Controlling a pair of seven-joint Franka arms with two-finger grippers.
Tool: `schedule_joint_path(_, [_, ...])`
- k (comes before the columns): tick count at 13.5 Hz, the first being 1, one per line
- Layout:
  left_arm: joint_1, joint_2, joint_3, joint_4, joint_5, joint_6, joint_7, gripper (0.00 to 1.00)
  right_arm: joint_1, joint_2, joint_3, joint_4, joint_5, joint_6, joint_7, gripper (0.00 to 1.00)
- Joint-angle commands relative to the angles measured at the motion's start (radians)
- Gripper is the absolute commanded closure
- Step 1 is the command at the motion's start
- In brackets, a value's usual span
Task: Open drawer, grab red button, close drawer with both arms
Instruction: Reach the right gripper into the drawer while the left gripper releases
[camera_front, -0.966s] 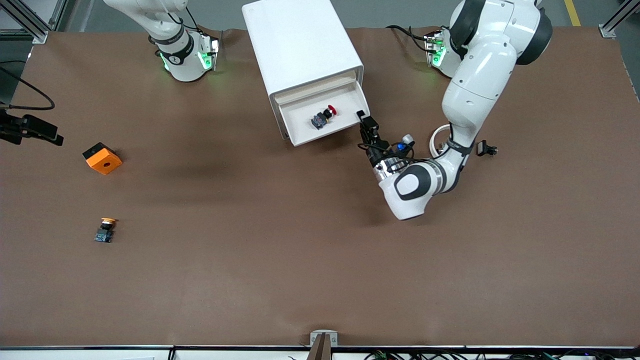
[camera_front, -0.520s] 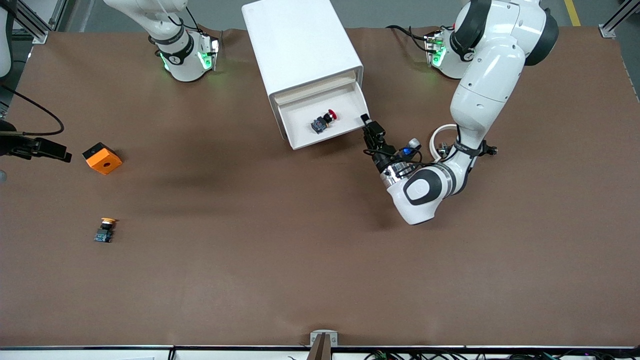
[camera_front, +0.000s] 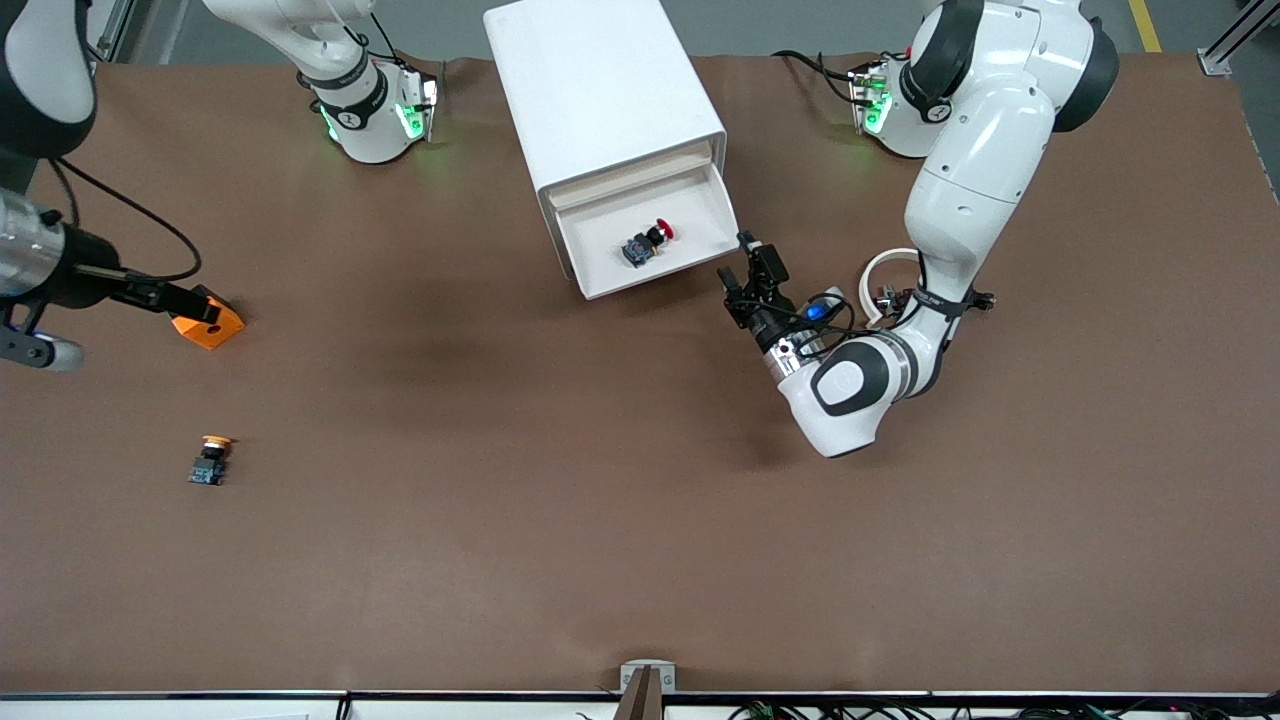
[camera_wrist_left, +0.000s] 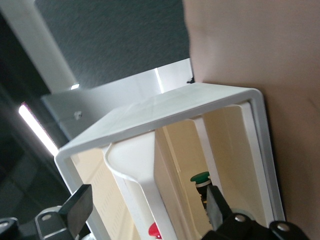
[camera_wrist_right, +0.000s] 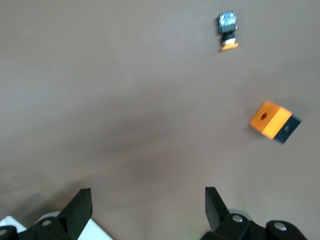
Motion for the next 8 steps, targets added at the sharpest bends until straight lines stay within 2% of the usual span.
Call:
schedule_joint_path(1, [0.009, -0.005, 0.001, 0.052, 0.052, -0.001, 0.162, 0.0, 0.114, -0.053, -0.006, -0.029, 0.042, -0.01, 0.212, 0.0])
schedule_joint_path(5, [0.027, -0.005, 0.006, 0.125, 0.139, 0.094, 0.376, 0.0, 0.317, -0.056, -0.006, -0.041, 0.044, 0.06, 0.548, 0.0])
schedule_joint_path(8, [0.013, -0.006, 0.069, 0.17, 0.181, 0.189, 0.589, 0.0, 0.46, -0.051, -0.006, -0.046, 0.044, 0.129, 0.759, 0.0])
